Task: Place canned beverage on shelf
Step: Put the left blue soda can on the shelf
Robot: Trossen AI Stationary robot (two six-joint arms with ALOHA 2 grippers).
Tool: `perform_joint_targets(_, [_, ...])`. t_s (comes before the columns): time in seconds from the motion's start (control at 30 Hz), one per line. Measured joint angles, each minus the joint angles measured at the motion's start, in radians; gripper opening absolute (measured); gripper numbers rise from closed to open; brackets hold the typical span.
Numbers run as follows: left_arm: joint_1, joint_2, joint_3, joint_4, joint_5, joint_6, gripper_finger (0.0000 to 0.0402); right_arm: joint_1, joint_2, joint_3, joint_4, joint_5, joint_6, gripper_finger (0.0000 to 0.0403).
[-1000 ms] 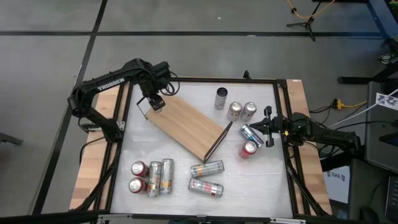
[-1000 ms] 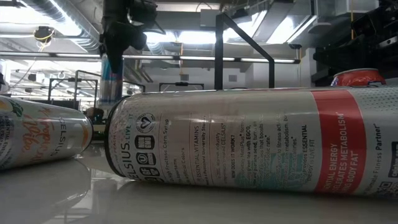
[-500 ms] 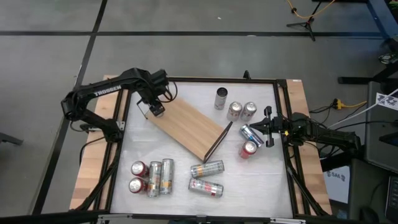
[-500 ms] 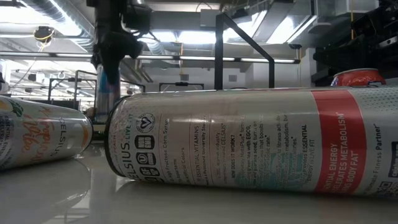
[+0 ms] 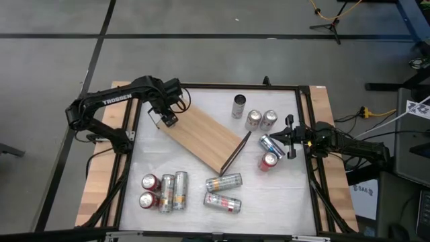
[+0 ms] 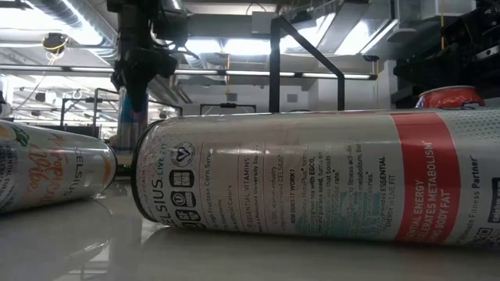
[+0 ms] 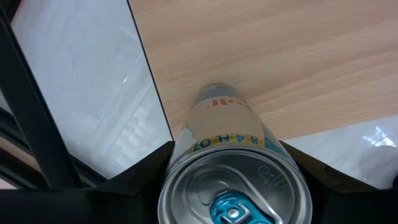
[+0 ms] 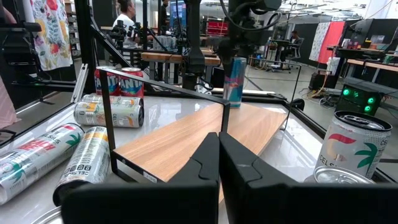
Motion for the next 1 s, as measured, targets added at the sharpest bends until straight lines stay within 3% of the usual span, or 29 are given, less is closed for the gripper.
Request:
perform_joint_targets(0.37, [0.0,0.002,-0.002,0.006,-0.01,0.005,0.0259,0.0,0.0,0.0,0.0,0.0,0.0,0.0001])
perform_joint_targets(1.0, [0.0,0.003,-0.002,0.005,-0.01,0.005,0.0262,0.0,0.0,0.0,0.0,0.0,0.0,0.0001])
